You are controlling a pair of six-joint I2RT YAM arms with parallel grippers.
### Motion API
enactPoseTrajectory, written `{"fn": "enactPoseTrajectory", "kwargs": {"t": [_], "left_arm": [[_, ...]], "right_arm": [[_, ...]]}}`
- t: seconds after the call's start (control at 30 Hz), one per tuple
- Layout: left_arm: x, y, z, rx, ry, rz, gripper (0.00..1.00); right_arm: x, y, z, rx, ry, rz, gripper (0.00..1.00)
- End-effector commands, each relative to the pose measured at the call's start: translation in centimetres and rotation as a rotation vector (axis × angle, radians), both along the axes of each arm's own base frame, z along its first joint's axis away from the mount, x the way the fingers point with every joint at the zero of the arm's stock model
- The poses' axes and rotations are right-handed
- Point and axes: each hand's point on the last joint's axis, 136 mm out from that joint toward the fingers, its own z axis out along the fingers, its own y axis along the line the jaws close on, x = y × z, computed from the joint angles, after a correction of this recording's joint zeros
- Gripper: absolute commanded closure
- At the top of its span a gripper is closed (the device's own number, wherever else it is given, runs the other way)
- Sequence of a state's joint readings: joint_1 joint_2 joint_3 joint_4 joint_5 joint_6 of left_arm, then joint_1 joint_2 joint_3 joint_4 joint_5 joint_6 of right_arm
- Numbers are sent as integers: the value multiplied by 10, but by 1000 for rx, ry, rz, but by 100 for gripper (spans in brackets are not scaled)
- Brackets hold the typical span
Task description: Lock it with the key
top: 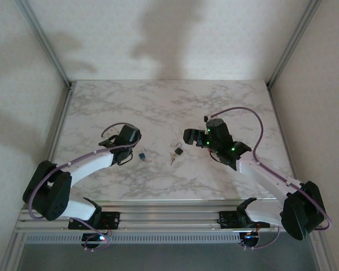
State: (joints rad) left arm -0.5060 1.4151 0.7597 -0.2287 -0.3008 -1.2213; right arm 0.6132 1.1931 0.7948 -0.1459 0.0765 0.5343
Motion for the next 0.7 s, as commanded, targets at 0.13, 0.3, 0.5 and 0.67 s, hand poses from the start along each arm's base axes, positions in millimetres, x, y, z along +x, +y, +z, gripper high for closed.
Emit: {"fn": "enactPoseTrajectory", "kwargs": {"t": [0.13, 0.3, 0.5, 0.67], "left_arm": [[-8, -27, -23, 34, 103, -192, 1], [-14, -38, -30, 47, 134, -280, 3], [-22, -49, -37, 61, 172, -354, 5], [-27, -54, -46, 57, 201, -392, 8]], "right_arm": [[-3, 5, 3, 9, -13, 30, 1], [-4, 6, 3, 8, -10, 30, 1], [-4, 5, 2, 8, -7, 28, 1], [-4, 3, 2, -1, -7, 20, 1]]}}
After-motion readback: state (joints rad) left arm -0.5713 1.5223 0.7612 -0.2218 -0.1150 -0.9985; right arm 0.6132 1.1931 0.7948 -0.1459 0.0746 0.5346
